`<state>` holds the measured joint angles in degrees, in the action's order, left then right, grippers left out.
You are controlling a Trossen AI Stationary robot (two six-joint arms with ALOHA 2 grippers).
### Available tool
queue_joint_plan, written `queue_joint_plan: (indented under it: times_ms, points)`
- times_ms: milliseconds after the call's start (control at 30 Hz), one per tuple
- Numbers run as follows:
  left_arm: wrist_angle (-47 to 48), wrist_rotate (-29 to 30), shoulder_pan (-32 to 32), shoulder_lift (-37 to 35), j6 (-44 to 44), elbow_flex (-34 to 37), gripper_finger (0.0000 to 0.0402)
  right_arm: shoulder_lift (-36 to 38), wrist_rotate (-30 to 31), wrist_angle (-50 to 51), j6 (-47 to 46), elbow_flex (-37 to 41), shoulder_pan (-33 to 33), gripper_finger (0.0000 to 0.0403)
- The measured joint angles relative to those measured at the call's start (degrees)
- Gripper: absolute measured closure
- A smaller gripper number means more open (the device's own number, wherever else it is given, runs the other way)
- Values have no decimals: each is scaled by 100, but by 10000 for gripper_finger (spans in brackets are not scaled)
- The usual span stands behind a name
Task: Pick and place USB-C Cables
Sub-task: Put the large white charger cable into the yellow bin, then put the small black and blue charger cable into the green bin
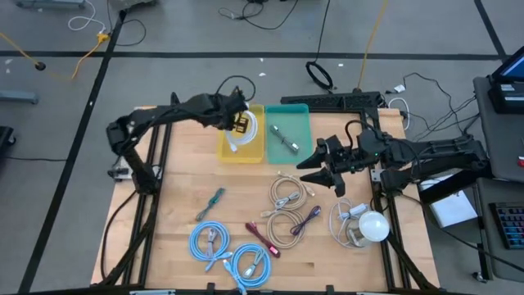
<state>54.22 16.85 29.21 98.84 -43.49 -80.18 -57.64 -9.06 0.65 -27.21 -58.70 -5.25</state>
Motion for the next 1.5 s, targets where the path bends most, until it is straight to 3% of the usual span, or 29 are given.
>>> queue_joint_plan:
  times_ms: [200,433,733,867,1033,1133,1267,1500]
  points:
    - [-108,-397,49,754,373,0,366,61,202,-74,-45,0,-336,204]
    - [-201,-392,-72,1050,504,0,364,132,556,-82,92,0,-464,204]
    - [-90,141,-154,984,672,-258,218,185,605,-36,153,0,-462,204]
    - [452,449,-163,951,790,-791,197,191,605,74,153,0,-462,204]
    - [1300,272,-363,578,1240,-1688,204,200,605,254,196,0,-432,204]
    - [1744,-61,-815,222,1278,-1873,215,231,609,361,255,0,-361,204]
    - [2438,-238,-1935,-227,760,-1822,229,320,625,726,334,0,-174,204]
    - [3336,-205,-4504,-377,-1715,-1457,235,529,625,1304,496,0,225,204]
